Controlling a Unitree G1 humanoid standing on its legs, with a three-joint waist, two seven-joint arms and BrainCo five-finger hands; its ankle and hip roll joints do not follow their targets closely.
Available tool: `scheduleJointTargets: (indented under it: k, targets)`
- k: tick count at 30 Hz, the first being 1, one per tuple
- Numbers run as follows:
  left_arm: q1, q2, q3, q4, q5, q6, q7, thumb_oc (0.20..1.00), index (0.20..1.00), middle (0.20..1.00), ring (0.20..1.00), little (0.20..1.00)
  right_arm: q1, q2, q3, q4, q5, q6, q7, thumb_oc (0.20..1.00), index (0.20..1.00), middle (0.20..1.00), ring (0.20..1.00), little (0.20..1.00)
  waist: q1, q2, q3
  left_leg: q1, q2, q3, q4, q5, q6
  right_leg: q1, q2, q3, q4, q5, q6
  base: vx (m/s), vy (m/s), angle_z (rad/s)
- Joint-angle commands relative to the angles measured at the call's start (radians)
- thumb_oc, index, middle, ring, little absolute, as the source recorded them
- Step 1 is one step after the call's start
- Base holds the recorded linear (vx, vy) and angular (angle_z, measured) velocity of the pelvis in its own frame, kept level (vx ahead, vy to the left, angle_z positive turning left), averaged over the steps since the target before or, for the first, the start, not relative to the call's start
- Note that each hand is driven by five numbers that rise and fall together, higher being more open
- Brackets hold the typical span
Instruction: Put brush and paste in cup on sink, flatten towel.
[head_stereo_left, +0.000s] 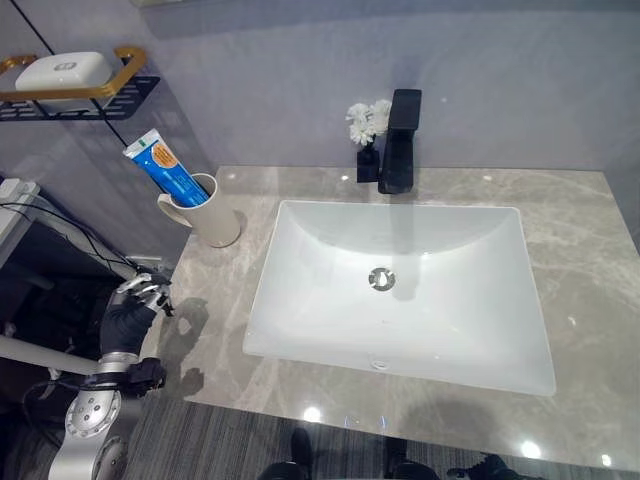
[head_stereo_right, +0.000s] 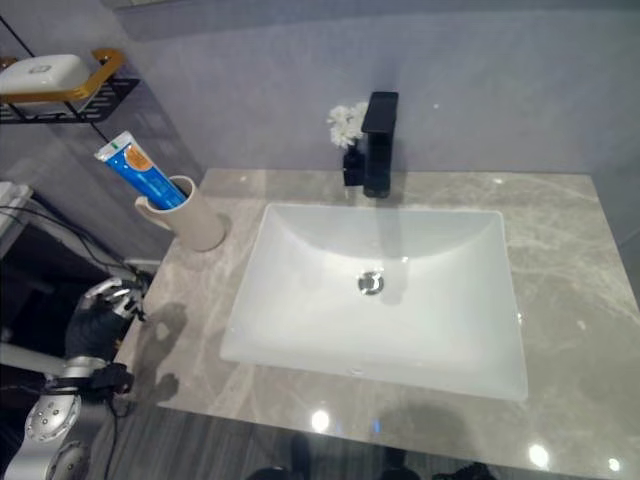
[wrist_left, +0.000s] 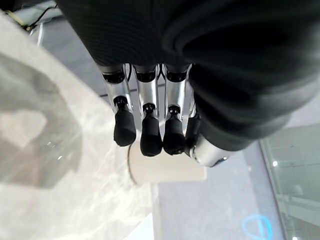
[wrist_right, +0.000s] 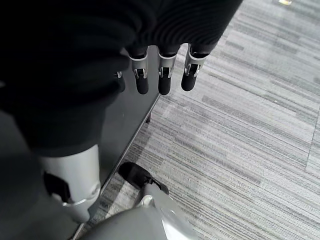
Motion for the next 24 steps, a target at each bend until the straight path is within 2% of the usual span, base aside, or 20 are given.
scheduleJointTargets:
  k: [1, 7, 12, 14, 16, 24]
  targets:
    - [-0.014, 0.055, 0.024, 0.006, -0.025, -0.027, 0.004, 0.200, 0.200, 0.200, 0.200, 0.200, -0.032, 0.013, 0.036, 0.006, -0.023, 0.003, 0.006, 1.000, 1.000, 1.000, 1.000, 1.000, -0.025, -0.054, 0.008, -0.020, -0.037, 0.001, 0.012, 0.013, -0.005, 0.095, -0.012, 0.019, 0.009, -0.093, 0.019, 0.02, 0.026, -0.10]
    - [-0.078, 0.031, 0.023, 0.134, 0.008, -0.029, 0.039, 0.200, 0.200, 0.200, 0.200, 0.200, -0.021, 0.014, 0.039, 0.025, -0.037, 0.016, 0.010, 1.000, 1.000, 1.000, 1.000, 1.000, -0.044, -0.052, 0.017, -0.025, -0.041, 0.019, 0.012, 0.006, -0.005, 0.077, -0.016, 0.042, 0.009, -0.090, 0.023, 0.00, 0.018, -0.11]
    - [-0.154, 0.024, -0.001, 0.237, 0.025, -0.025, 0.057, 0.200, 0.200, 0.200, 0.200, 0.200, -0.003, 0.004, 0.032, 0.046, -0.047, 0.026, 0.012, 1.000, 1.000, 1.000, 1.000, 1.000, -0.062, -0.062, 0.021, -0.026, -0.039, 0.033, 0.012, 0.000, -0.006, 0.068, -0.017, 0.058, 0.009, -0.084, 0.025, 0.01, 0.006, -0.10]
    - [-0.221, -0.018, -0.024, 0.333, -0.020, -0.022, 0.084, 0.200, 0.200, 0.200, 0.200, 0.200, -0.008, 0.001, 0.034, 0.054, -0.058, 0.037, -0.003, 1.000, 1.000, 1.000, 1.000, 1.000, -0.079, -0.071, 0.022, -0.026, -0.036, 0.048, 0.012, -0.003, -0.007, 0.057, -0.015, 0.074, 0.009, -0.080, 0.026, 0.02, 0.007, -0.12]
    - [-0.236, -0.027, -0.027, 0.349, -0.035, -0.022, 0.089, 0.200, 0.200, 0.200, 0.200, 0.200, -0.008, 0.004, 0.036, 0.049, -0.057, 0.037, -0.004, 1.000, 1.000, 1.000, 1.000, 1.000, -0.083, -0.074, 0.024, -0.025, -0.034, 0.056, 0.012, -0.005, -0.007, 0.052, -0.014, 0.082, 0.009, -0.079, 0.026, 0.01, 0.005, -0.08]
    - [-0.335, 0.016, -0.005, 0.460, 0.004, -0.028, 0.154, 0.200, 0.200, 0.200, 0.200, 0.200, -0.003, 0.017, 0.064, 0.008, -0.054, 0.031, 0.010, 1.000, 1.000, 1.000, 1.000, 1.000, -0.109, -0.100, 0.025, -0.020, -0.012, 0.105, 0.012, -0.010, -0.014, 0.019, 0.010, 0.135, 0.009, -0.066, 0.028, 0.01, -0.013, -0.28]
